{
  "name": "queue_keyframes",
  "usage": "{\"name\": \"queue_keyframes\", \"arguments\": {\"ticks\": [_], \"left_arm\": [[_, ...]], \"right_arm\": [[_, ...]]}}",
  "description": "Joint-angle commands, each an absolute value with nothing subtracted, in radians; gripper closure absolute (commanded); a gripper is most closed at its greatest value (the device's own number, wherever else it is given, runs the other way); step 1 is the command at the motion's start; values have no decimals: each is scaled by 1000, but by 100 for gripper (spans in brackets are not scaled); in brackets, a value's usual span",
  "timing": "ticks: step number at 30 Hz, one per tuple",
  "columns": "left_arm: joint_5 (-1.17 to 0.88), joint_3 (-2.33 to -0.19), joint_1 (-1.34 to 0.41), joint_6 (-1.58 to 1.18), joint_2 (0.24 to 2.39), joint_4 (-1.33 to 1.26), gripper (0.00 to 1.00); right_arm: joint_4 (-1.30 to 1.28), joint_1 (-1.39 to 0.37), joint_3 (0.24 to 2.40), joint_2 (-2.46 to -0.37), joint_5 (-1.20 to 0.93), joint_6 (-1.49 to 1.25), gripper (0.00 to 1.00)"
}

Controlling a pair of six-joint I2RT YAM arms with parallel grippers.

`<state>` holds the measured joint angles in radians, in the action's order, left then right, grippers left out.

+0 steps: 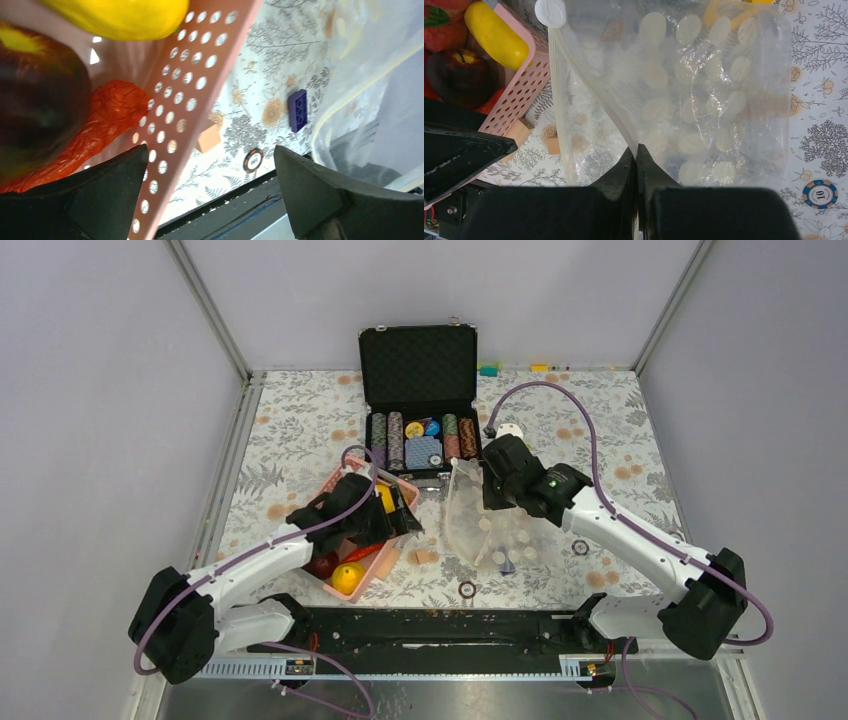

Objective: Place the food in the zip-top bag and seal the zipper
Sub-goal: Move the bin to the center of the board, then pick up the fake fruit from the bin.

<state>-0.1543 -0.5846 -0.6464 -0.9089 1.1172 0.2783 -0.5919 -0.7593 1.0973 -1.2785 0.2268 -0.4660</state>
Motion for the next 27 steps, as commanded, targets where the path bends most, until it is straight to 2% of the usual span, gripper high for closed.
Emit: {"name": "queue_keyframes", "arguments": {"ticks": [1, 4, 13, 21, 27], "left_arm": [[-58, -723, -671, -876, 1095, 382, 1], [-8, -762, -672, -845, 1056, 474, 1], [348, -795, -669, -833, 961, 704, 1], [364, -800, -622, -822, 1141, 613, 2], [324, -784, -582, -825, 1258, 564, 10]], "right_arm": [[-584, -763, 1088, -1238, 265, -452, 100], [-584, -763, 1086, -1236, 270, -448, 100], [-583, -763, 1088, -1242, 275, -441, 100], [-586, -764, 1088, -1250, 265, -440, 100], [-583, -763, 1088, -1249, 265, -437, 100]]}}
